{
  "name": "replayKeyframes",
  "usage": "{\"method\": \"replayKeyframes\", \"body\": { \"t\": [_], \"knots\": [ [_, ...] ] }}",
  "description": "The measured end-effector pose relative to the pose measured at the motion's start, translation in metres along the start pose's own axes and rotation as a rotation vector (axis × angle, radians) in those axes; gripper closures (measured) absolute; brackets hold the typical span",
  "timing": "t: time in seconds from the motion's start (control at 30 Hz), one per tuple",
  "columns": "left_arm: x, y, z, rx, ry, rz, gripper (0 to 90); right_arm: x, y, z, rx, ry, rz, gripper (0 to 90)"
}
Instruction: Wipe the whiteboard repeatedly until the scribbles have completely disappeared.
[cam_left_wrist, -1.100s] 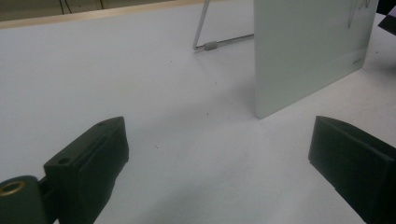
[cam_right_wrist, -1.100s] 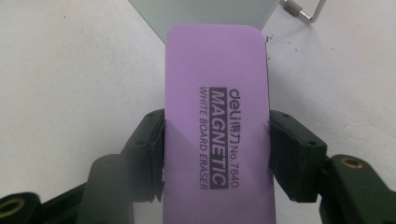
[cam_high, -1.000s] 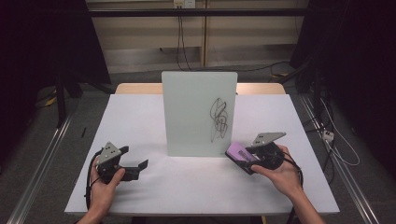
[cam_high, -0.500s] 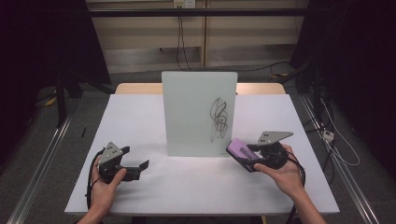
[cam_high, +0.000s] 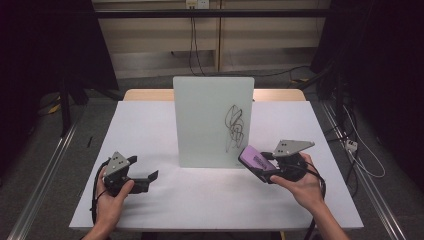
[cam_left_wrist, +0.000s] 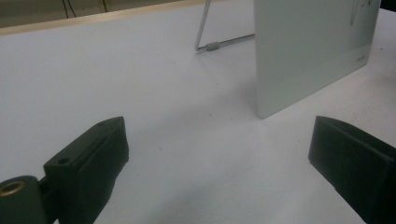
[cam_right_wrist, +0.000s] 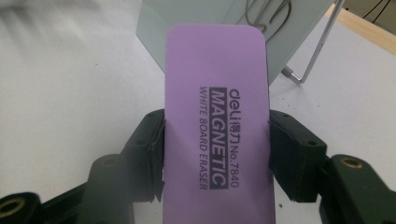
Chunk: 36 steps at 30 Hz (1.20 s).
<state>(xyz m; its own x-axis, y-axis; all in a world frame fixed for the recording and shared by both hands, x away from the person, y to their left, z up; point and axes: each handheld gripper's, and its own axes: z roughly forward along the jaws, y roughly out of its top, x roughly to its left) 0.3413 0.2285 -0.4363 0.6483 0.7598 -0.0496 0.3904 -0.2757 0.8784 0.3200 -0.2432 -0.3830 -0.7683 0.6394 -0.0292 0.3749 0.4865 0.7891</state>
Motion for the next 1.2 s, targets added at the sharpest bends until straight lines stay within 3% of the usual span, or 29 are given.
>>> {"method": "replayKeyframes", "body": {
  "t": [0.43, 0.8, 1.2],
  "knots": [
    [0.001, 0.0, 0.002, 0.007, -0.002, 0.001, 4.9, 0.001, 0.03, 0.004, -0.042, -0.021, -0.058, 41.7],
    [0.0, -0.001, 0.003, 0.022, -0.002, 0.009, 4.6, 0.001, 0.057, 0.009, -0.079, 0.006, -0.095, 41.7],
    [-0.001, -0.001, 0.005, 0.03, -0.011, 0.018, 4.6, -0.006, 0.08, 0.001, -0.139, -0.042, -0.125, 41.7]
  ]
}}
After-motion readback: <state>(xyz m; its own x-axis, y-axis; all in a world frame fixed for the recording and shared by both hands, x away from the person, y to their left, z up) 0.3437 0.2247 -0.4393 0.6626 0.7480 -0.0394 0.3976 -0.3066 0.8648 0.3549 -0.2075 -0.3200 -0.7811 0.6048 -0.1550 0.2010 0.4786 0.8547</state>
